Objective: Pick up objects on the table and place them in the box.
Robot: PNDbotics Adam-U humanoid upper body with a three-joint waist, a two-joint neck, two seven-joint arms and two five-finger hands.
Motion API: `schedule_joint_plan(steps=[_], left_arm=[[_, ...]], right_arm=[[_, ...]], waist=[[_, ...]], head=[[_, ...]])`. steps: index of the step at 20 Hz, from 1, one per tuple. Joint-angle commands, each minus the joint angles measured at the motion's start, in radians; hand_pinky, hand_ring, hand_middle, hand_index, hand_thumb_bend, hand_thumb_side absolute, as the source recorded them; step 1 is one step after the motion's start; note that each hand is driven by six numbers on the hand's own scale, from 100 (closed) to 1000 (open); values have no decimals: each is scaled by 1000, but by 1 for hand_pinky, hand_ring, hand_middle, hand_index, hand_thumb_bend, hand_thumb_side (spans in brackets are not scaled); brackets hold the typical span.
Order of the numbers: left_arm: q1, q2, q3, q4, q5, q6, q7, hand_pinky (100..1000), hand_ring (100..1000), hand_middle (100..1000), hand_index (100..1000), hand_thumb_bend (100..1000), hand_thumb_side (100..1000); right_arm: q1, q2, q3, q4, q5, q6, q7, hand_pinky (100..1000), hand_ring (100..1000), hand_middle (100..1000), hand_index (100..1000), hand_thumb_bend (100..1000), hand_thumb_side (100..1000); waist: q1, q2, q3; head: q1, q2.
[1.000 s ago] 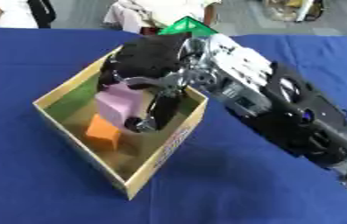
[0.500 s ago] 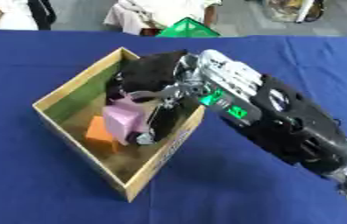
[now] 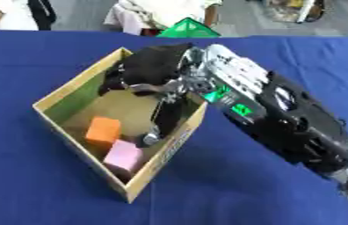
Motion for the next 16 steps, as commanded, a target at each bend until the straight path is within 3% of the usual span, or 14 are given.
schedule_joint_plan(steps=[1,4,7,12,15,16], left_arm=[[-4,14,5,-15,-3,0,-1,844,719,717,862,570,957],[-4,16,8,-15,-5,-2,1,843,719,717,862,571,956],[-1,19,12,-15,-9,-3,5,843,720,718,862,572,955],[2,23,16,-15,-16,-6,11,843,720,718,862,571,956],[3,25,18,-15,-20,-6,13,844,720,718,862,571,956],[3,26,19,-15,-21,-6,15,843,720,718,863,571,955]], right_arm=[[-16,-38,-53,-61,-34,14,-31,814,931,852,947,468,508],[-7,-76,-114,-134,-101,44,-77,795,891,821,925,313,609],[11,-123,-201,-162,-232,85,-204,769,847,779,893,111,759],[86,-221,-339,-166,-505,132,-526,748,803,749,861,100,868],[146,-267,-405,-166,-633,117,-695,745,797,753,852,100,1000],[168,-280,-425,-166,-669,106,-746,746,795,750,848,100,1000]], waist=[[6,-21,0],[7,-22,-2],[7,-23,-6],[5,-22,-15],[6,-19,-18],[7,-18,-19]], head=[[8,-9],[17,-8],[33,-6],[55,-2],[62,-2],[63,-2]])
